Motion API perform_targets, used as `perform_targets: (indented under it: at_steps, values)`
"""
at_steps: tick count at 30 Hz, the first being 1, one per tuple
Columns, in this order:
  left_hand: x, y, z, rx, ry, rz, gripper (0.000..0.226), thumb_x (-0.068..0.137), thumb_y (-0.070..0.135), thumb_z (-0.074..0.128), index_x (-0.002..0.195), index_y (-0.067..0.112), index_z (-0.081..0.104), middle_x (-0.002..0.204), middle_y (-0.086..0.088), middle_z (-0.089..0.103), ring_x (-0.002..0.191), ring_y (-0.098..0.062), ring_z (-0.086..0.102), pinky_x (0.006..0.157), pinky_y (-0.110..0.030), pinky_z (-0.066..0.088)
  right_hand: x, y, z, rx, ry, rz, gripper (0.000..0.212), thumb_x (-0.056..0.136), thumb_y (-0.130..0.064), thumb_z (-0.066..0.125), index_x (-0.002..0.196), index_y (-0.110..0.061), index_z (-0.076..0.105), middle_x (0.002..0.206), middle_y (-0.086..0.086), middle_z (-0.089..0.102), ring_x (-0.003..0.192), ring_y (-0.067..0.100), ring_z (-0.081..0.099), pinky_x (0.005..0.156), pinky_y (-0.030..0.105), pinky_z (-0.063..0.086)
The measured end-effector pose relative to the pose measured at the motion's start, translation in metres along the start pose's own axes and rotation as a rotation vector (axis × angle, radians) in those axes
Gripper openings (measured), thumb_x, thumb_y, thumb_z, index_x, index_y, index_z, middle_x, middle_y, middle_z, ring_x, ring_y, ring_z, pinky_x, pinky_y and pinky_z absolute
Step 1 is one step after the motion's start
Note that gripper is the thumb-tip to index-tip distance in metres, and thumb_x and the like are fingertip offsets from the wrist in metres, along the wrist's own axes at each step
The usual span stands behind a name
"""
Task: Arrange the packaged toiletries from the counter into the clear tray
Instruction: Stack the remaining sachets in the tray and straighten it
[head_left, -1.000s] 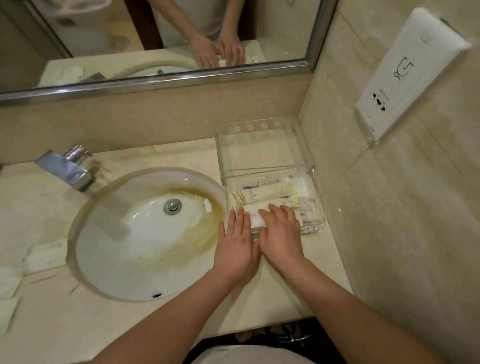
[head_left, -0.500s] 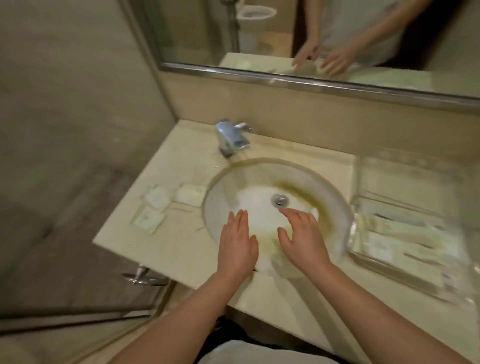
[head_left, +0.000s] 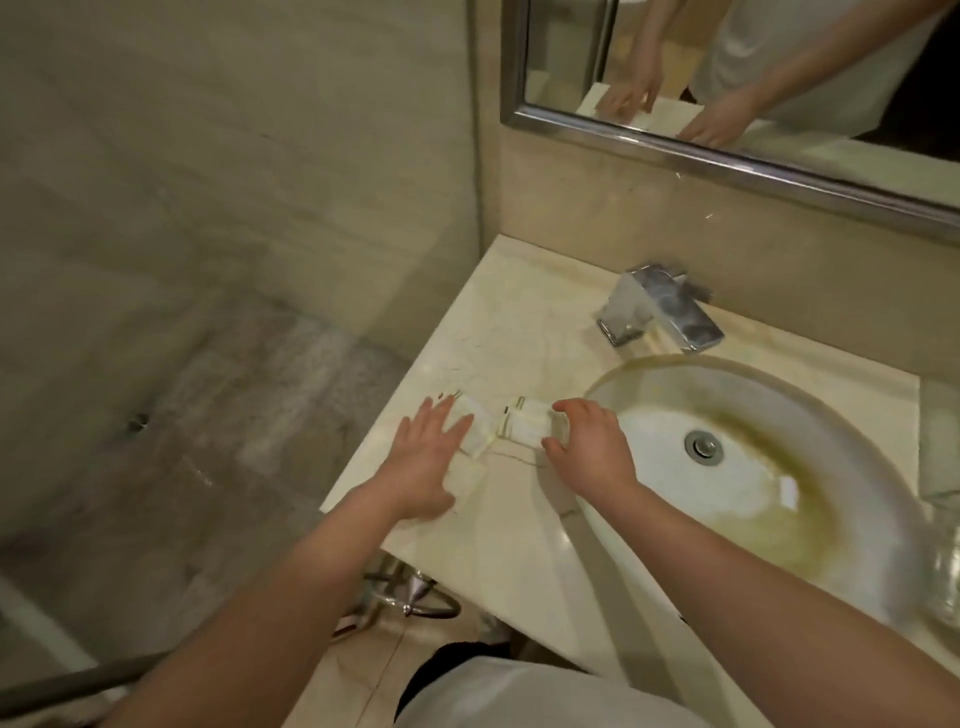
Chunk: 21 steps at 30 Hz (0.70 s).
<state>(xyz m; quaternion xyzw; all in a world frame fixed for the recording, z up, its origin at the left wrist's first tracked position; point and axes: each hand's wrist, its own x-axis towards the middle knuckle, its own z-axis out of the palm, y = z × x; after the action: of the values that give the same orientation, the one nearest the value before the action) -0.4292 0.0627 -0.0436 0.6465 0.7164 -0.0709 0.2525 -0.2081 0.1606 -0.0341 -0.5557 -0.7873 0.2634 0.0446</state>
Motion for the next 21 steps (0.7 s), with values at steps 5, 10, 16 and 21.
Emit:
perform_targets:
  at_steps: [5,10,16,21]
  values:
    - [0.022,-0.021,-0.012,0.106,0.058,0.112,0.117,0.066,0.049,0.077,0.155,0.026,0.006,0.155,-0.002,0.027,0.143,-0.028,0.021,0.12,-0.046,0.016,0.013,-0.01,0.011,-0.09,-0.034,0.06,0.056,0.083,-0.024,0.067,0.135,-0.017,0.05,0.132,0.009,0.054,0.117,0.031,0.049,0.092,0.038,0.044]
    - [0.037,-0.02,-0.019,0.054,0.105,0.107,0.094,0.061,0.055,0.077,0.143,0.029,0.037,0.133,-0.004,0.038,0.123,-0.028,0.035,0.109,-0.036,0.028,0.012,-0.008,0.016,-0.113,-0.035,0.126,0.045,0.083,-0.029,0.068,0.124,-0.017,0.056,0.114,0.008,0.058,0.109,0.029,0.049,0.085,0.036,0.044]
    - [0.055,-0.007,-0.029,0.009,0.103,0.1,0.069,0.063,0.048,0.077,0.12,0.024,0.048,0.121,0.001,0.051,0.109,-0.021,0.044,0.089,-0.033,0.041,-0.01,0.008,0.002,0.294,-0.041,0.28,0.02,0.085,-0.02,0.061,0.104,-0.016,0.066,0.098,0.002,0.063,0.094,0.021,0.058,0.074,0.03,0.044]
    - [0.053,0.03,-0.023,-0.194,0.072,0.0,0.027,0.073,0.036,0.07,0.091,0.021,0.056,0.09,0.001,0.057,0.081,-0.021,0.059,0.063,-0.033,0.048,-0.049,0.033,-0.027,0.579,0.059,0.32,0.015,0.082,-0.013,0.062,0.077,-0.028,0.064,0.064,-0.014,0.059,0.061,0.0,0.053,0.058,0.019,0.037]
